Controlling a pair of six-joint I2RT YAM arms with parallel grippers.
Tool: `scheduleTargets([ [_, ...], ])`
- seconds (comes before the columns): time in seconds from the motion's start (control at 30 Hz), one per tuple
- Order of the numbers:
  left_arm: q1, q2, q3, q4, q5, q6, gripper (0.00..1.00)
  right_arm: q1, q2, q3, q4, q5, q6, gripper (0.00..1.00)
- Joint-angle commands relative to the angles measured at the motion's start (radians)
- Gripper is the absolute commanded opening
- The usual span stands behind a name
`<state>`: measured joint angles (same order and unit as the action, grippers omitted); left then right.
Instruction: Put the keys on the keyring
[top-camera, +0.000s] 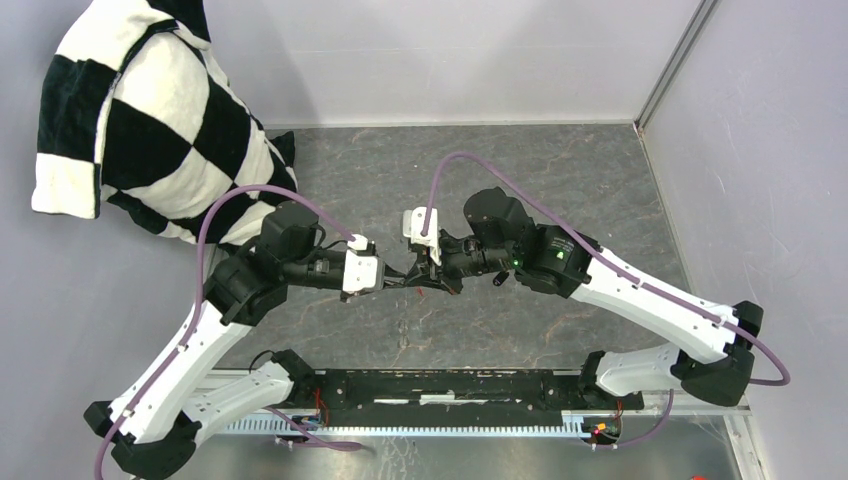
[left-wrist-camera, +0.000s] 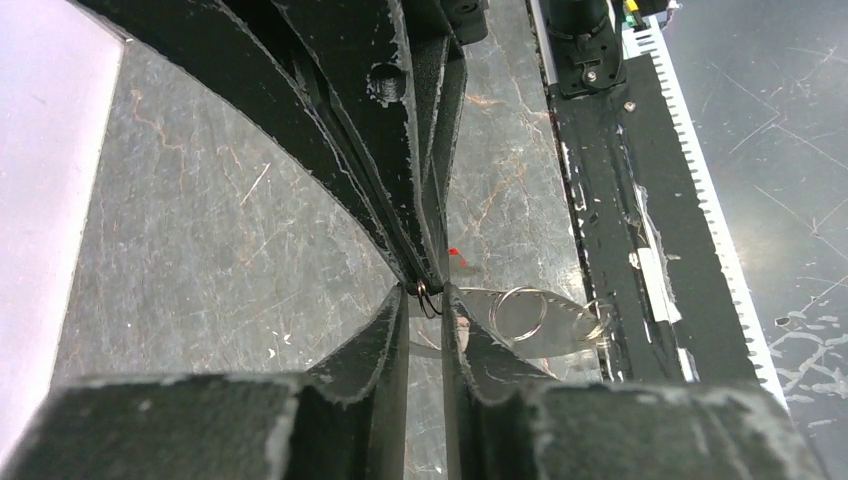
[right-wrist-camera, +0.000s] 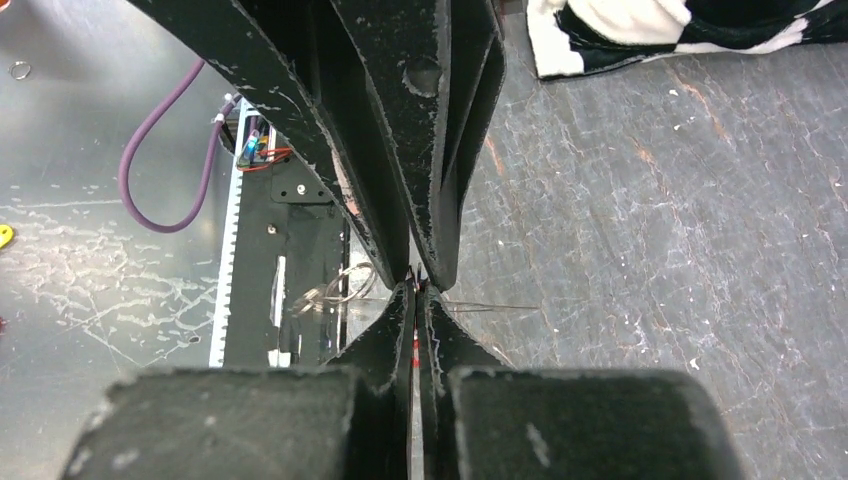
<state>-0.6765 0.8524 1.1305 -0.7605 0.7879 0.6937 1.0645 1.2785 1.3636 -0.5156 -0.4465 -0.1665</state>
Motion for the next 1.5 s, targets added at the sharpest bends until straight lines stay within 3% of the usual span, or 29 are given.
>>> scheduleTargets([
  [0.0, -0.005, 0.002, 0.038, -0.045, 0.000, 0.084, 0.18, 0.012, 0.002, 0.080, -0.010, 0.018, -0.023, 0.01],
  [0.17, -0.005, 0.007, 0.034, -0.076, -0.016, 0.120, 0.16, 0.024, 0.023, 0.109, -0.034, 0.023, -0.031, 0.01],
  [0.33, -0.005, 0.019, 0.031, -0.075, -0.049, 0.123, 0.03, 0.037, 0.047, 0.145, -0.061, 0.038, -0.038, 0.01],
  [0.6, -0.005, 0.027, 0.019, -0.080, -0.065, 0.106, 0.02, 0.038, 0.050, 0.164, -0.044, 0.030, -0.023, 0.01],
  [0.8, -0.005, 0.001, 0.009, -0.010, -0.060, 0.021, 0.02, 0.037, -0.006, 0.130, 0.010, 0.097, 0.007, 0.30],
  [0.93, -0.005, -0.065, -0.034, 0.133, -0.034, -0.083, 0.02, 0.009, -0.114, 0.035, 0.099, 0.166, 0.056, 0.45],
  [1.23, -0.005, -0.151, -0.119, 0.543, -0.049, -0.435, 0.02, -0.014, -0.312, -0.243, 0.361, 0.161, 0.225, 0.56],
  [1.47, -0.005, -0.154, -0.133, 0.628, -0.066, -0.521, 0.02, -0.014, -0.307, -0.294, 0.471, 0.131, 0.283, 0.67],
])
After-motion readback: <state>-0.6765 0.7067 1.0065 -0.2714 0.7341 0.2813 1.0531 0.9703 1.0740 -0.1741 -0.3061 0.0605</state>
